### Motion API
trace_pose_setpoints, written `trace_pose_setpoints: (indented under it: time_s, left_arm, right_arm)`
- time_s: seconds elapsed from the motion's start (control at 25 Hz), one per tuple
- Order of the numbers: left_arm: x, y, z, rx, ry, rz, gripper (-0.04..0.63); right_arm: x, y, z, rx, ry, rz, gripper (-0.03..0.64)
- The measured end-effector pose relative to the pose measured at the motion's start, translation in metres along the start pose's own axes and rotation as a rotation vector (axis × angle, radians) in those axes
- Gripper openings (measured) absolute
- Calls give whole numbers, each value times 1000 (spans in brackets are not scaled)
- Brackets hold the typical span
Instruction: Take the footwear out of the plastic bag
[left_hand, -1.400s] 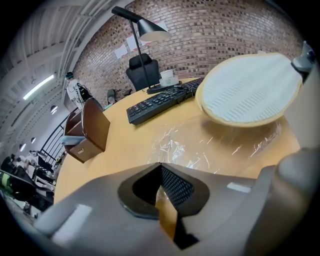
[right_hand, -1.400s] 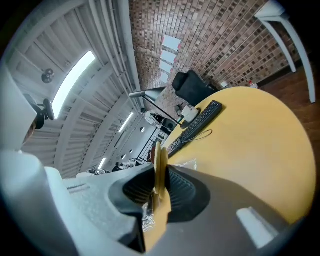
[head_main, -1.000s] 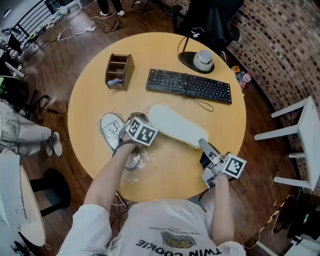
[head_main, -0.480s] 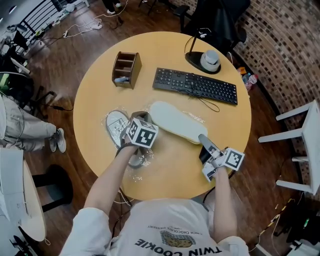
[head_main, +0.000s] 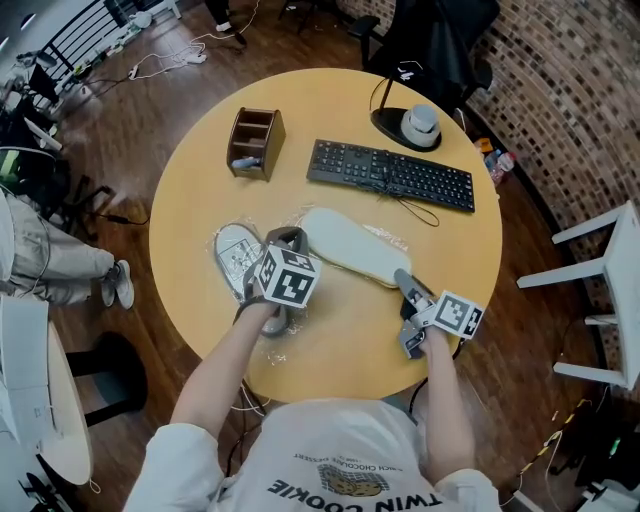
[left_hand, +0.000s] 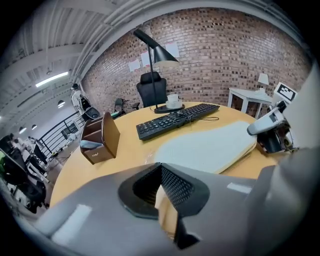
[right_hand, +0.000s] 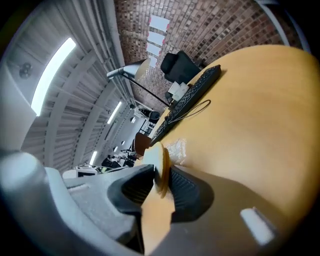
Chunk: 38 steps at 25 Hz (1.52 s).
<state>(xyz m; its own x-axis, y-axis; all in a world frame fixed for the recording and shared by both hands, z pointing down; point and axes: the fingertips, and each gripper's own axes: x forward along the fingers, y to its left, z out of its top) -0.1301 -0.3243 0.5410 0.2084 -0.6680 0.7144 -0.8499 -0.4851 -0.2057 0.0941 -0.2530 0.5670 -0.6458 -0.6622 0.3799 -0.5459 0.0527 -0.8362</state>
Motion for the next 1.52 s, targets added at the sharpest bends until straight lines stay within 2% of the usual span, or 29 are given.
trace_pose_setpoints:
  time_s: [0.08, 0.32, 0.4, 0.72, 0.84, 1.12, 1.32, 1.52]
  left_arm:
    - [-3, -6, 4, 6, -13, -11, 6]
    - [-17, -29, 15, 34, -64, -57, 6]
    - [-21, -36, 19, 39, -83, -73, 6]
    - [-44, -62, 29, 4, -166, -159, 6]
    - [-52, -78, 31, -10, -191, -200, 6]
    - [-74, -116, 32, -45, -233, -253, 6]
    - [-98, -142, 24, -85, -259, -255, 6]
    - [-130, -175, 12, -102, -265, -234, 6]
  right_arm:
    - [3, -1, 2, -98, 5, -26, 96]
    - [0, -15, -2, -234, 24, -201, 149]
    - [-1, -17, -2, -267, 22, -236, 173]
    - [-20, -14, 2, -368, -35, -357, 178]
    - [-27, 1, -2, -421, -33, -363, 178]
    - [-40, 49, -25, -627, 0, -337, 175]
    - [-53, 88, -43, -730, -12, -267, 161]
    - [-86, 111, -65, -783, -48, -218, 113]
